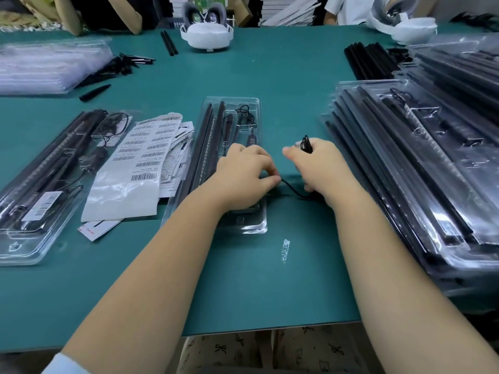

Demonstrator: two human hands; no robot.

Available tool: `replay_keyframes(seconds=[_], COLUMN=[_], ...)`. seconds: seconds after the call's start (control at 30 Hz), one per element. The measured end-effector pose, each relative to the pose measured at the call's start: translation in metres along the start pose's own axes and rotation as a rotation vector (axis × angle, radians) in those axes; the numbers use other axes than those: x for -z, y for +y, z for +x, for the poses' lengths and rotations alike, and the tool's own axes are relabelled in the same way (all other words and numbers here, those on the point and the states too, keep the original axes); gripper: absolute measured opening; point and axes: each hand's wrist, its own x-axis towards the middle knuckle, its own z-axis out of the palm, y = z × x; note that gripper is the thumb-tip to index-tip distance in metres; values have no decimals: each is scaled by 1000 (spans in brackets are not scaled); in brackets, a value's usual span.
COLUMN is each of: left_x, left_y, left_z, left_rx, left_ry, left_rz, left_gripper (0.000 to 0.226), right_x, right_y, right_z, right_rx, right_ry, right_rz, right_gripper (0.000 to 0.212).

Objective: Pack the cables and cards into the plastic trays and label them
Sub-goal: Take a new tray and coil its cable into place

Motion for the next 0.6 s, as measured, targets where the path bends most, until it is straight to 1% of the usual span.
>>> replay_keyframes(seconds=[0.07,0.1,0.2,0.27,0.33,0.4,0.43,0.5,0.53,0.6], left_x=[1,2,6,7,6,7,9,14,14,11], left_y=[-2,-3,-6,-7,-8,-9,-9,-8,-7,-8], left_z=[1,0,0,1,3,3,2,0,0,1], left_rx=[6,-3,-30,-25,-7,26,54,99,96,65], left_ry=[2,6,16,36,50,30,5,-41,-46,-3], left_rz=[-79,-103,-181,-250,-295,-373,-436,-552,-568,-538], left_gripper=[10,13,26,24,16,8,8,16,21,45], right_x=[2,3,8,8,2,-6,-9,-13,-13,-15], right_y=[0,0,-3,-4,-4,-6,-6,-5,-5,-3], right_z=[-4,-5,-9,-11,-12,-14,-14,-13,-13,-12], right_rx=[-34,-16,92,144,216,268,269,256,249,230], right_ry=[-187,-247,-320,-330,-293,-258,-253,-232,-209,-163], right_rz=[14,-28,-185,-263,-386,-480,-499,-532,-535,-491], right_gripper=[10,9,15,16,22,27,30,34,37,52])
